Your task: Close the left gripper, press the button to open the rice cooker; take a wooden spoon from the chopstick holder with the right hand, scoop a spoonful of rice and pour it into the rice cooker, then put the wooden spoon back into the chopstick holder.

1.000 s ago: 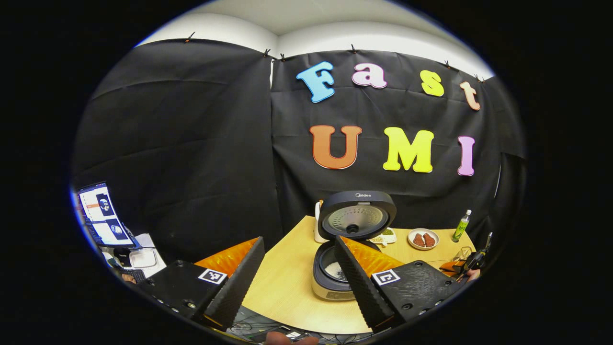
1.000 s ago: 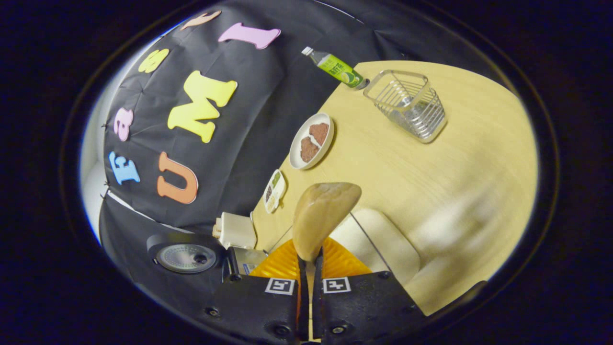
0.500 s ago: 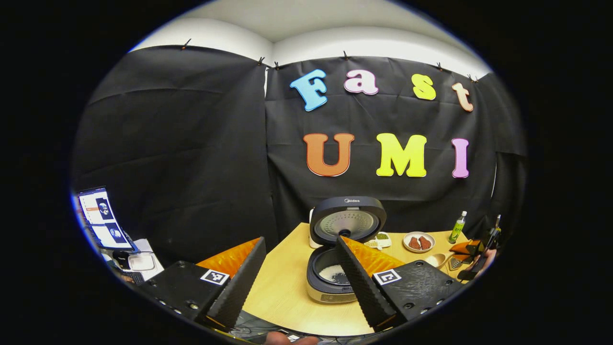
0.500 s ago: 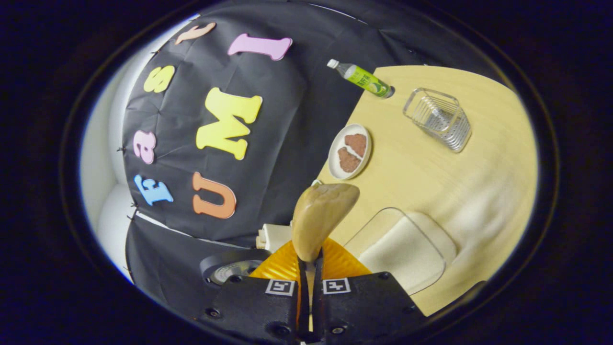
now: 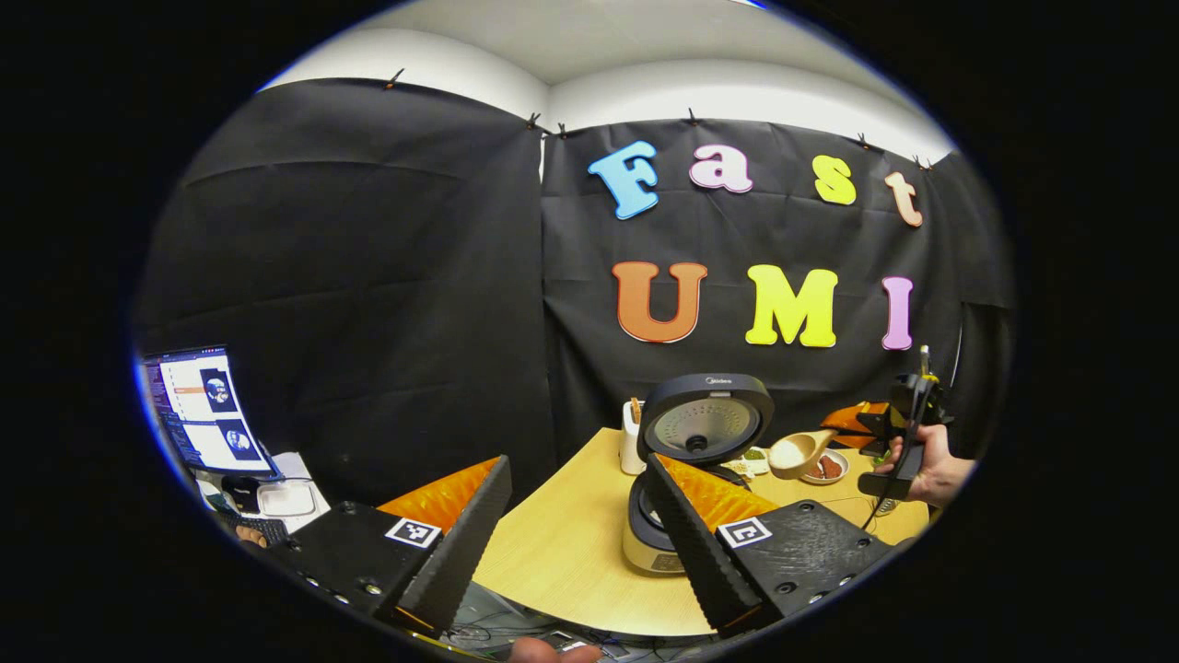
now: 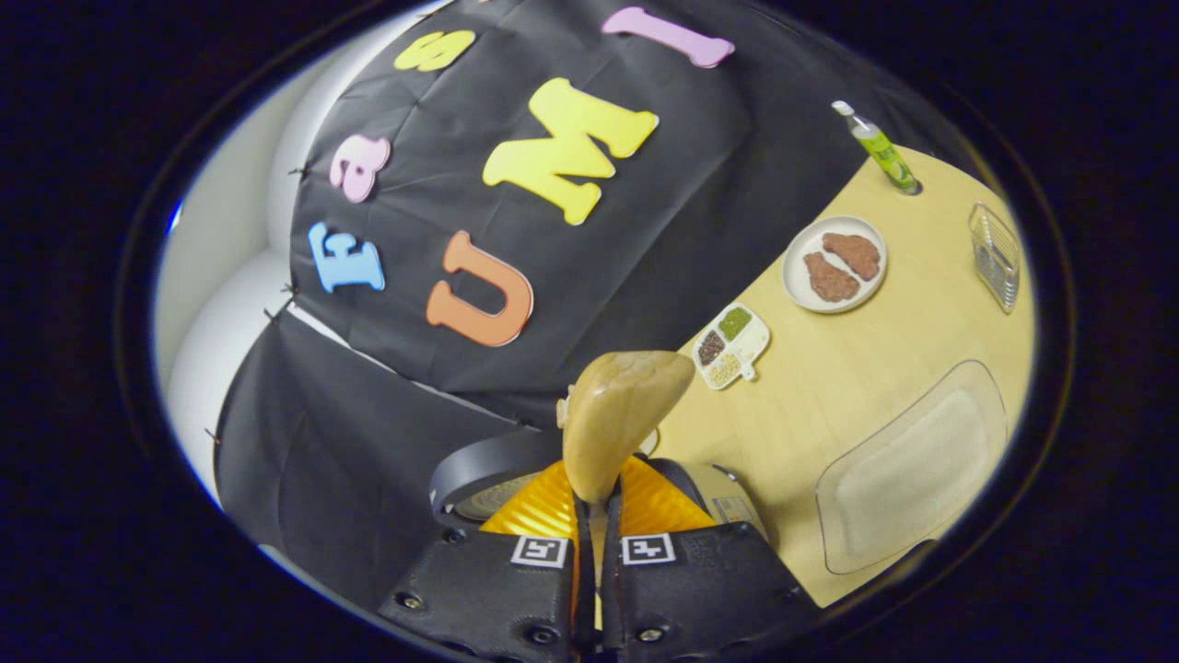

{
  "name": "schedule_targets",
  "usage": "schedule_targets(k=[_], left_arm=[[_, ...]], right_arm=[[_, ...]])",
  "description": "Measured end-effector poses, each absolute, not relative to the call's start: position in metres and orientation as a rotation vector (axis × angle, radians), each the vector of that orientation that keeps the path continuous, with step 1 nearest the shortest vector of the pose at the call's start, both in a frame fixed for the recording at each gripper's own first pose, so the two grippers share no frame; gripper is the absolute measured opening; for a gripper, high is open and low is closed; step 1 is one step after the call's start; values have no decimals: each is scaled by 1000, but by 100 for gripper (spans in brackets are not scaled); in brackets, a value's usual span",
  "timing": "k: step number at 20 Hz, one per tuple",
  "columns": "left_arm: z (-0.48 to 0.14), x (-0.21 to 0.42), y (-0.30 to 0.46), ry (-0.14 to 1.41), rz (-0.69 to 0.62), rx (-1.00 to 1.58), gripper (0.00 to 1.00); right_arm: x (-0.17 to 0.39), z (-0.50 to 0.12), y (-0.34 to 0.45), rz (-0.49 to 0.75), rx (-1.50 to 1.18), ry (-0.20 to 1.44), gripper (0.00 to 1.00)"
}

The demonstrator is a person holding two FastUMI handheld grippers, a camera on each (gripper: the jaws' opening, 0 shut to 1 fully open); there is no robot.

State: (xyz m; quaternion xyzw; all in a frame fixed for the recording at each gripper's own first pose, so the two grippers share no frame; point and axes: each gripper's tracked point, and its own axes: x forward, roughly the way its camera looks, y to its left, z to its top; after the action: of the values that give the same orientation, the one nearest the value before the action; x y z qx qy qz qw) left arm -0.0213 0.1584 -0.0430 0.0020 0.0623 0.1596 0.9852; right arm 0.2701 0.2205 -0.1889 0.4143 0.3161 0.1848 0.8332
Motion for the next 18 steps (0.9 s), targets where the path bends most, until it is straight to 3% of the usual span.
schedule_targets(k=[10,18], left_arm=[[-65,-61,236,172,477,-62,95],[-66,-59,248,153,476,-68,95]], right_arm=[[284,-210,277,371,483,630,8],[280,-201,291,383,361,593,8]])
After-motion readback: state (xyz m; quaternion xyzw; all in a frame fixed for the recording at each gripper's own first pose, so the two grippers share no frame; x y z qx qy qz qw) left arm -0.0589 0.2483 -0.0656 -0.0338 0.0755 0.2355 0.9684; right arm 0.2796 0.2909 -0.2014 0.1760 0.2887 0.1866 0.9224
